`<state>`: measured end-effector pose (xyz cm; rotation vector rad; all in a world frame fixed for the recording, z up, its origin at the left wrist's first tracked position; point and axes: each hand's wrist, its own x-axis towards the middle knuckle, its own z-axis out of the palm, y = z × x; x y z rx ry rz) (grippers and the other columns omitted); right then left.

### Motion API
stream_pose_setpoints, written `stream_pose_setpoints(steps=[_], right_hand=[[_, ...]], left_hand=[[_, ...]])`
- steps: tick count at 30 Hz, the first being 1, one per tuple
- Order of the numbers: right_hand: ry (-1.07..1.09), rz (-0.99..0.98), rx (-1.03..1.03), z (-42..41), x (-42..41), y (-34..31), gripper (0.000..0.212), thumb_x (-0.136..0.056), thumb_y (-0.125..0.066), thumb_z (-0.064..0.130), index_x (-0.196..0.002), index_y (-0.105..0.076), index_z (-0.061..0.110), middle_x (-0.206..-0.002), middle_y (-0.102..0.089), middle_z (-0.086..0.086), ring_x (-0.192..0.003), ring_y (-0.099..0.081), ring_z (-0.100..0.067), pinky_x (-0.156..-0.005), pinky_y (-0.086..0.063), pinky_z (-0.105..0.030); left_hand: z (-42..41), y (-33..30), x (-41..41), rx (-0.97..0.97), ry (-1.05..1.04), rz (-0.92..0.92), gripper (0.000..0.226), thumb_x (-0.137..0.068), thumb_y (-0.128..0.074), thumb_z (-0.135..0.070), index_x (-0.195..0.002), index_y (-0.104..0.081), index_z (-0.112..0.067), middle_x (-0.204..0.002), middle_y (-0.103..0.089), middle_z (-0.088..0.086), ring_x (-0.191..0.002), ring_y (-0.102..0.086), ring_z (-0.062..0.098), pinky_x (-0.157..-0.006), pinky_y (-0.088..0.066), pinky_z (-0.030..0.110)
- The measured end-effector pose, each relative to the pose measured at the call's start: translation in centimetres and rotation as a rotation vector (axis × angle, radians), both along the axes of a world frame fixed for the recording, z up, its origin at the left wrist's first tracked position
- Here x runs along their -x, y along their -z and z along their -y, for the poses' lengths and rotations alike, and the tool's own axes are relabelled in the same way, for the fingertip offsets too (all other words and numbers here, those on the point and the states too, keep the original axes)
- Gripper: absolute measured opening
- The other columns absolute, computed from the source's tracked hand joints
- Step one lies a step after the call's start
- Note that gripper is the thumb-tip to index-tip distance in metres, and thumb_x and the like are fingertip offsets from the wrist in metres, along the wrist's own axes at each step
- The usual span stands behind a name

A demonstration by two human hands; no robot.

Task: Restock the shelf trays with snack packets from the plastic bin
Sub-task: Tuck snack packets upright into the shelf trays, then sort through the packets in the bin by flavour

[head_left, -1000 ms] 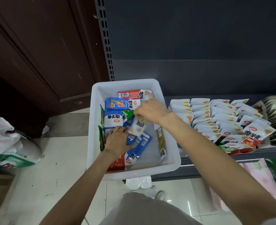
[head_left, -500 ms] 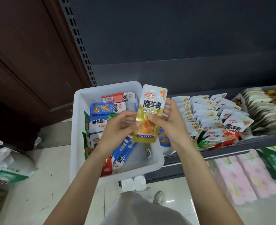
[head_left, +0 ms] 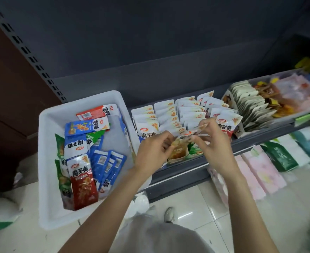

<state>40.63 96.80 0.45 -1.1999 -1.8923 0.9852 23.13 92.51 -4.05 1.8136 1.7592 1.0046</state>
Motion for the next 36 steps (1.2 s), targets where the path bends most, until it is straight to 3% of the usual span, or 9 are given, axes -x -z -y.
stream_pose_setpoints(steps=[2, 7, 12, 19, 24, 27, 30, 33, 36], right_hand=[[0.007, 0.037, 0.003, -0.4, 0.0, 1.3, 0.036, -0.087, -0.065, 0.009, -0.099, -0.042, 0.034, -0.095, -0.064, 0.017, -0.093, -0.065, -0.009, -0.082, -0.055, -0.039], [-0.023, 0.211, -0.181, -1.3, 0.1, 2.3, 0.034, -0.085, -0.069, 0.015, -0.113, -0.051, 0.018, -0.100, -0.061, 0.010, -0.087, -0.060, -0.009, -0.069, -0.050, -0.023], [-0.079, 0.534, -0.639, -3.3, 0.1, 2.5, 0.017, -0.071, -0.081, 0.014, -0.085, -0.071, 0.015, -0.092, -0.065, -0.001, -0.087, -0.052, -0.025, -0.070, -0.046, -0.037], [-0.064, 0.780, -0.640, -3.1, 1.3, 3.9, 0.011, -0.066, -0.082, 0.015, -0.074, -0.074, 0.016, -0.096, -0.056, -0.003, -0.094, -0.048, -0.027, -0.072, -0.039, -0.038], [-0.071, 0.437, -0.511, -1.0, 2.4, 0.7, 0.020, -0.078, -0.074, 0.019, -0.097, -0.067, 0.016, -0.101, -0.056, -0.001, -0.095, -0.049, -0.017, -0.079, -0.041, -0.027], [-0.235, 0.106, -0.289, 1.4, 6.1, -0.8, 0.019, -0.086, -0.067, 0.018, -0.105, -0.063, 0.017, -0.095, -0.059, 0.004, -0.085, -0.053, -0.005, -0.073, -0.042, -0.014], [-0.461, 0.159, -0.172, 2.9, 11.6, 0.6, 0.020, -0.087, -0.065, 0.016, -0.107, -0.062, 0.016, -0.093, -0.063, 0.002, -0.081, -0.059, -0.009, -0.072, -0.050, -0.022], [-0.559, 0.537, -0.173, 3.0, 17.1, 4.1, 0.026, -0.091, -0.057, 0.016, -0.117, -0.056, 0.012, -0.107, -0.062, -0.007, -0.097, -0.060, -0.025, -0.078, -0.049, -0.036], [-0.599, 0.941, -0.193, 3.0, 21.1, 6.6, 0.033, -0.092, -0.050, 0.005, -0.125, -0.047, 0.004, -0.121, -0.055, -0.016, -0.111, -0.055, -0.033, -0.085, -0.045, -0.039]], left_hand=[[-0.3, 1.5, -0.2, 0.022, -0.034, -0.053, 0.018, -0.079, -0.073, -0.018, -0.093, -0.062, -0.017, -0.081, -0.069, -0.006, -0.072, -0.067, 0.010, -0.068, -0.057, 0.034], [0.0, 3.1, -0.6, -0.041, -0.147, -0.202, 0.019, -0.076, -0.076, -0.024, -0.089, -0.063, -0.018, -0.076, -0.071, -0.006, -0.068, -0.068, 0.011, -0.060, -0.057, 0.033], [0.3, 3.4, -0.6, -0.037, -0.213, -0.289, 0.018, -0.080, -0.069, -0.039, -0.084, -0.065, -0.021, -0.072, -0.071, -0.009, -0.064, -0.068, 0.011, -0.056, -0.055, 0.030], [0.2, 3.2, -0.7, -0.079, -0.198, -0.340, 0.018, -0.082, -0.067, -0.042, -0.091, -0.066, -0.026, -0.070, -0.071, -0.008, -0.061, -0.066, 0.011, -0.051, -0.051, 0.025], [2.7, 1.9, 3.4, -0.284, -0.200, -0.093, 0.020, -0.087, -0.060, -0.036, -0.086, -0.069, -0.018, -0.070, -0.069, -0.010, -0.061, -0.063, 0.002, -0.056, -0.054, 0.023], [6.0, 2.7, 8.1, -0.404, -0.336, -0.193, 0.026, -0.090, -0.054, -0.028, -0.080, -0.070, -0.010, -0.066, -0.068, -0.004, -0.054, -0.060, 0.007, -0.049, -0.048, 0.024], [8.6, 3.7, 11.9, -0.255, -0.456, -0.331, 0.030, -0.089, -0.050, -0.033, -0.081, -0.070, -0.012, -0.069, -0.068, -0.002, -0.055, -0.060, 0.010, -0.047, -0.047, 0.022], [9.3, 5.1, 14.2, 0.048, -0.479, -0.417, 0.023, -0.081, -0.061, -0.030, -0.097, -0.068, -0.016, -0.088, -0.069, 0.004, -0.081, -0.065, 0.024, -0.063, -0.053, 0.033], [9.1, 6.5, 14.8, 0.389, -0.393, -0.523, 0.049, -0.080, -0.067, -0.042, -0.122, -0.056, -0.019, -0.121, -0.057, 0.005, -0.113, -0.051, 0.026, -0.088, -0.048, 0.040]])
